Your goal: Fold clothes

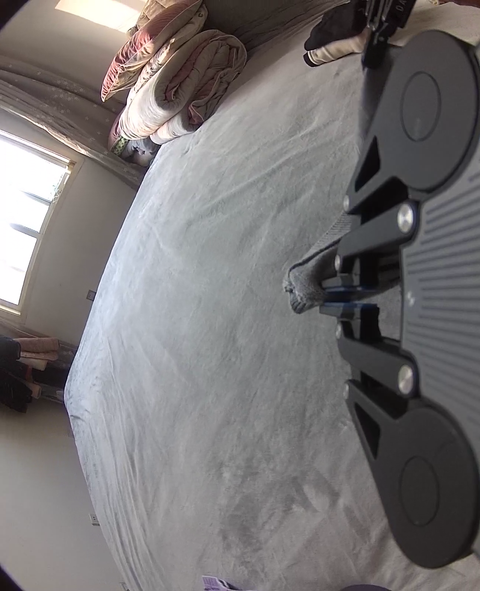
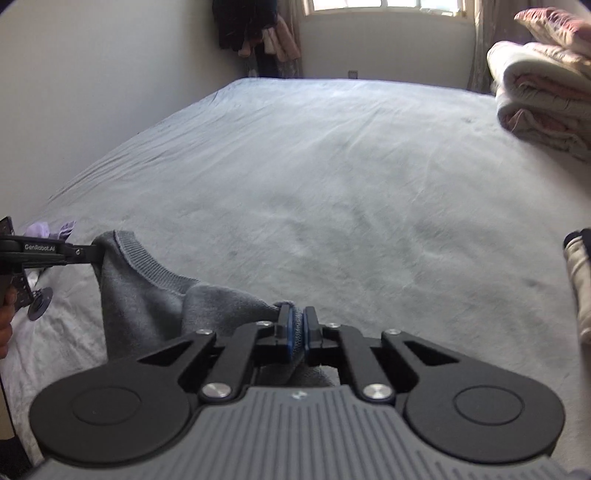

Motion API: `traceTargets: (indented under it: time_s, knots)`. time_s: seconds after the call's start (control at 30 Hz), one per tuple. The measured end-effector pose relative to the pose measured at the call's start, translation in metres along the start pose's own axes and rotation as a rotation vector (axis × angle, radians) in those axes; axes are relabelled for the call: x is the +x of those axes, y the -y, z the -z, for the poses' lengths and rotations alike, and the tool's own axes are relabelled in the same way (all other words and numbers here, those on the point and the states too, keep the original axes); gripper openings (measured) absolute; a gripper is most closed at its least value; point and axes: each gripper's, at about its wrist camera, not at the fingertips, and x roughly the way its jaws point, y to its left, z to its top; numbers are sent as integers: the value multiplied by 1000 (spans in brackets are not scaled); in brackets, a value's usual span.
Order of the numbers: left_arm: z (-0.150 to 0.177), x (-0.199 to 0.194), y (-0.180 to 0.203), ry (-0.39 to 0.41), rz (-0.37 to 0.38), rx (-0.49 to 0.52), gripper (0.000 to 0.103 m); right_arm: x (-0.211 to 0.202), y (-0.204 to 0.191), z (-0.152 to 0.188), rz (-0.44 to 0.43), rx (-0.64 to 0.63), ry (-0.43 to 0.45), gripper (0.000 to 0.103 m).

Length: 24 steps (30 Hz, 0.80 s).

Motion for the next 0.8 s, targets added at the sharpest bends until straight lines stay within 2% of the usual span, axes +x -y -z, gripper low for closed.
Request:
traceTargets:
  time_s: [0.07,0.2,0.43,0.6,0.8]
  knots:
    - [-11,2,8,19,4,17,5,-10,10,-12,53,-3,53,7]
    - [-38,19,36,53,3,84,4,-15,38,-32,127,28,100,7]
    - [-72,64,83,60,-11,156,4,11,73,-43,228,64,98,7]
    - [-73,95,104,51,-58,212,4,30,84,-39,257,70,85,7]
    - [-58,124,112,6,-112,242,4,51,88,-29,275,64,60,7]
